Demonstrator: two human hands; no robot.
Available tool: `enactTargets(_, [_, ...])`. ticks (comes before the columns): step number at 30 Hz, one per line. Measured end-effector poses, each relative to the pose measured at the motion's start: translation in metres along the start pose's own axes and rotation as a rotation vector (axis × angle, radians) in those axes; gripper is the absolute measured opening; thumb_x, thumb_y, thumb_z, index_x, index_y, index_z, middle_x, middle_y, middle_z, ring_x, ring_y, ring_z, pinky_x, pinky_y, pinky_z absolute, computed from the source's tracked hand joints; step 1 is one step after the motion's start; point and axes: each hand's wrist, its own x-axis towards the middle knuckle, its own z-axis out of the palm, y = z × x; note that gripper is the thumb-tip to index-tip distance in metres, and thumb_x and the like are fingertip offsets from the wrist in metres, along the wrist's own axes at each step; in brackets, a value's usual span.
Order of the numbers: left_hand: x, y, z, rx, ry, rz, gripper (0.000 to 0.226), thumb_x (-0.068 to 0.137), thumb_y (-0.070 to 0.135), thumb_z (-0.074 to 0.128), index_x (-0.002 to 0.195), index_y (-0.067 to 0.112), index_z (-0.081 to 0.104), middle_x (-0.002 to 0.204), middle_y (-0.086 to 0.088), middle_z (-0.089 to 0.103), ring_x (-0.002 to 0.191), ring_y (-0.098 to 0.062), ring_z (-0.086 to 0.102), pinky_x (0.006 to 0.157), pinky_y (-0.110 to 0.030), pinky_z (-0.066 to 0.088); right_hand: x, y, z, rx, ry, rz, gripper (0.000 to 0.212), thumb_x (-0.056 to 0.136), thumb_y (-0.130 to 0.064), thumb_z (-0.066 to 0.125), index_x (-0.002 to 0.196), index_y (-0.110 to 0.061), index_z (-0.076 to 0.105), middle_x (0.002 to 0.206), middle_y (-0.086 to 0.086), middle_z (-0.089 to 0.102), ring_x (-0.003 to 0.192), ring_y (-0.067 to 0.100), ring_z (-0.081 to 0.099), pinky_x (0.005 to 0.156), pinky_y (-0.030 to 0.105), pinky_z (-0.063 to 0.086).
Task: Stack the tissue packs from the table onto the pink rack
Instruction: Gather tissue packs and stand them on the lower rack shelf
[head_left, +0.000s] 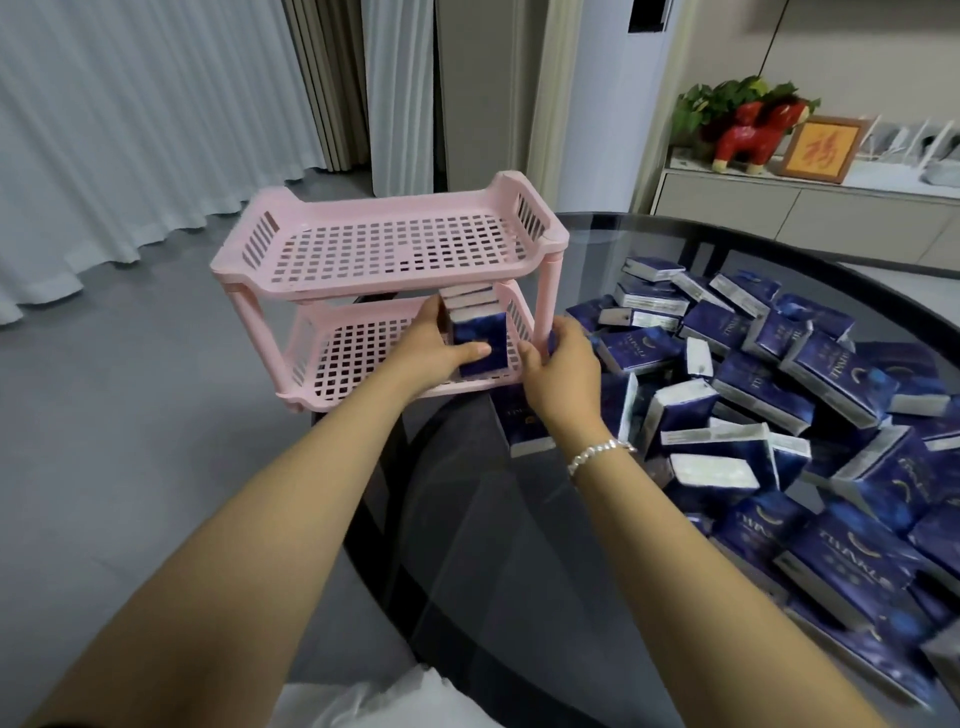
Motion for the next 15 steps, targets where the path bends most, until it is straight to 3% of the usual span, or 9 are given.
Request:
enactTargets(3, [0.026,-0.004,0.010,0.033,-0.052,0.000,0.067,0.079,0.011,0.074,0.137,0.019,0.040,0.126,0.004,0.057,0.114,-0.011,0.052,0.101,-0.028,0.039,0.006,0.007,0.011,-0.019,0.010,0.052,0.011,0.093,-0.017,0.052,0.095,-0.008,0.046,0.095,0.011,0.061,0.088,0.029,0.057,0.069,0.033,0.042])
enactTargets(7, [0.049,-0.004,0.016,0.042,-0.092,-0.027,0.057,0.084,0.015,0.069,0.134,0.023,0.042,0.126,0.004,0.059,0.114,-0.016,0.056,0.103,-0.039,0.044,0.008,0.011,0.012,-0.047,0.036,0.014,0.008,0.094,-0.013,0.046,0.097,-0.006,0.047,0.099,0.014,0.063,0.087,0.031,0.057,0.068,0.033,0.042])
enactTargets(12, [0.058,-0.008,0.017,0.056,-0.103,-0.035,0.053,0.088,0.021,0.065,0.136,0.023,0.042,0.130,0.005,0.057,0.115,-0.016,0.054,0.101,-0.037,0.044,0.008,0.013,0.011,-0.052,0.023,-0.025,0.009,0.094,-0.014,0.049,0.096,-0.005,0.048,0.097,0.013,0.063,0.086,0.028,0.058,0.070,0.035,0.047])
enactTargets(15, [0.056,-0.008,0.020,0.081,-0.082,-0.037,0.050,0.091,0.022,0.061,0.136,0.022,0.042,0.128,0.005,0.055,0.111,-0.012,0.052,0.092,-0.029,0.040,0.007,0.012,0.011,-0.048,0.026,-0.022,0.008,0.095,-0.013,0.049,0.096,-0.006,0.048,0.097,0.013,0.063,0.085,0.027,0.058,0.068,0.033,0.044])
